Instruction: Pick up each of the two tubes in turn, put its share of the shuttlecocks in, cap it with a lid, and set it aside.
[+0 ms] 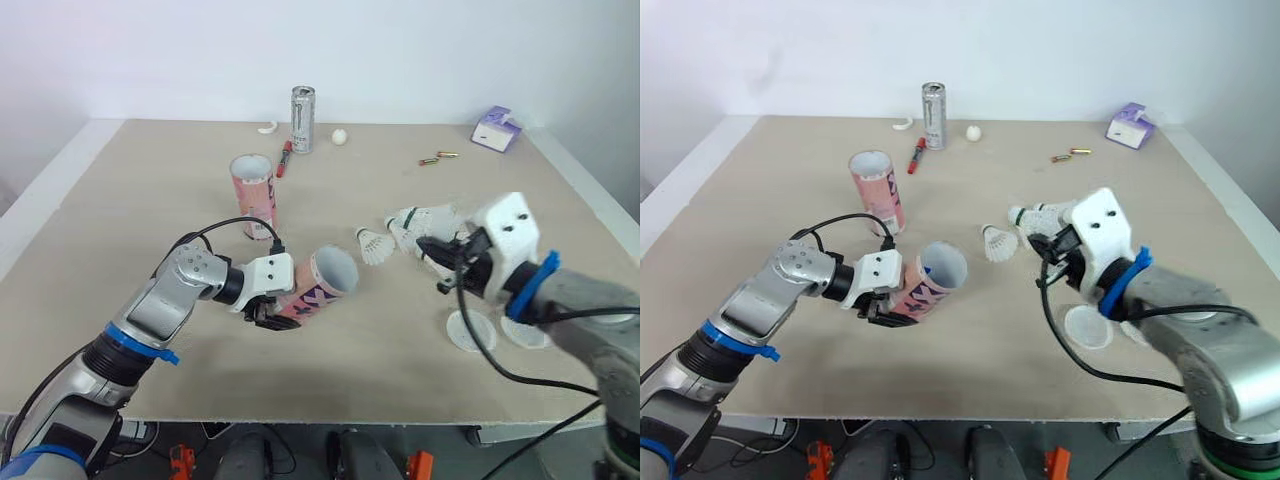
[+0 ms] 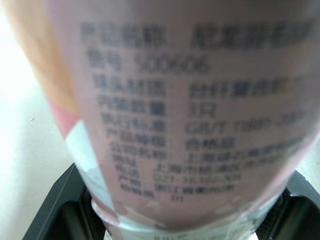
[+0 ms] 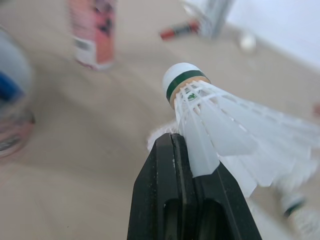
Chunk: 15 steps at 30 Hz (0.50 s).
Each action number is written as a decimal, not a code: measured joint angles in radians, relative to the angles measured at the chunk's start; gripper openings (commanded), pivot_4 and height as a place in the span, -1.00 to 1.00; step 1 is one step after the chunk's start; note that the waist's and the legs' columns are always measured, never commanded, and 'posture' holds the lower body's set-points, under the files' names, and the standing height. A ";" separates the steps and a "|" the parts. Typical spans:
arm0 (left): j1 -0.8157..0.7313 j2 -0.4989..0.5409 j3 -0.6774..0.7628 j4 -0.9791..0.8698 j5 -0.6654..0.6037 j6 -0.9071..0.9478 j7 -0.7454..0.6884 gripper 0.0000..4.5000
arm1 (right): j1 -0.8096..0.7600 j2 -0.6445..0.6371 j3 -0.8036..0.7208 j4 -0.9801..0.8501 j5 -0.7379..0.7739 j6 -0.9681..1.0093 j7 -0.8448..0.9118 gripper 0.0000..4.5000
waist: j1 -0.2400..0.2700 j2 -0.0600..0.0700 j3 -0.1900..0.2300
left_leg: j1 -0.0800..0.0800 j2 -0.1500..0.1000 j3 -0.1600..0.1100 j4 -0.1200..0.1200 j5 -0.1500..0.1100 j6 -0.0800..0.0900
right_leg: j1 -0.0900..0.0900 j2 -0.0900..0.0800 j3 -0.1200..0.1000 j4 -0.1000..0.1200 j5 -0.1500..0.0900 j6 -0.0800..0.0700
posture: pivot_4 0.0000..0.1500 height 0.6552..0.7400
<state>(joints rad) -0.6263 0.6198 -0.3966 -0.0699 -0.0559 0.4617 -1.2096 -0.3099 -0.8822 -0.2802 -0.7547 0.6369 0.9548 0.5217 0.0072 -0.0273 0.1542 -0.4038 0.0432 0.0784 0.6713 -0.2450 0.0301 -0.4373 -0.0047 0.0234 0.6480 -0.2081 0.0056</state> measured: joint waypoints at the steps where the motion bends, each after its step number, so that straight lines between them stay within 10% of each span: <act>1: 0.000 -0.003 0.000 0.006 0.000 -0.006 0.000 0.35 | 0.000 -0.041 -0.002 0.002 -0.015 -0.070 0.069 -0.94 | 0.000 0.000 0.000 | 0.001 0.000 0.000 0.000 0.000 0.001 | 0.001 0.000 0.000 0.000 0.000 0.001 | 1.00 1.00; 15: -0.006 -0.015 0.002 -0.006 0.000 0.041 0.006 0.35 | -0.135 -0.200 0.322 0.114 -0.354 -0.629 0.461 -0.94 | 0.000 0.000 0.000 | 0.000 -0.002 0.003 0.001 0.002 0.002 | 0.000 -0.003 0.003 0.000 0.001 0.001 | 1.00 1.00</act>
<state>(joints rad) -0.6319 0.6047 -0.3948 -0.0757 -0.0561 0.5030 -1.2039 -0.4452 -1.0820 0.0415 -0.6409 0.2828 0.3257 0.9828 0.0076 -0.0273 0.1540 -0.4039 0.0415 0.0810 0.6727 -0.2434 0.0320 -0.4377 -0.0073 0.0262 0.6478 -0.2066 0.0071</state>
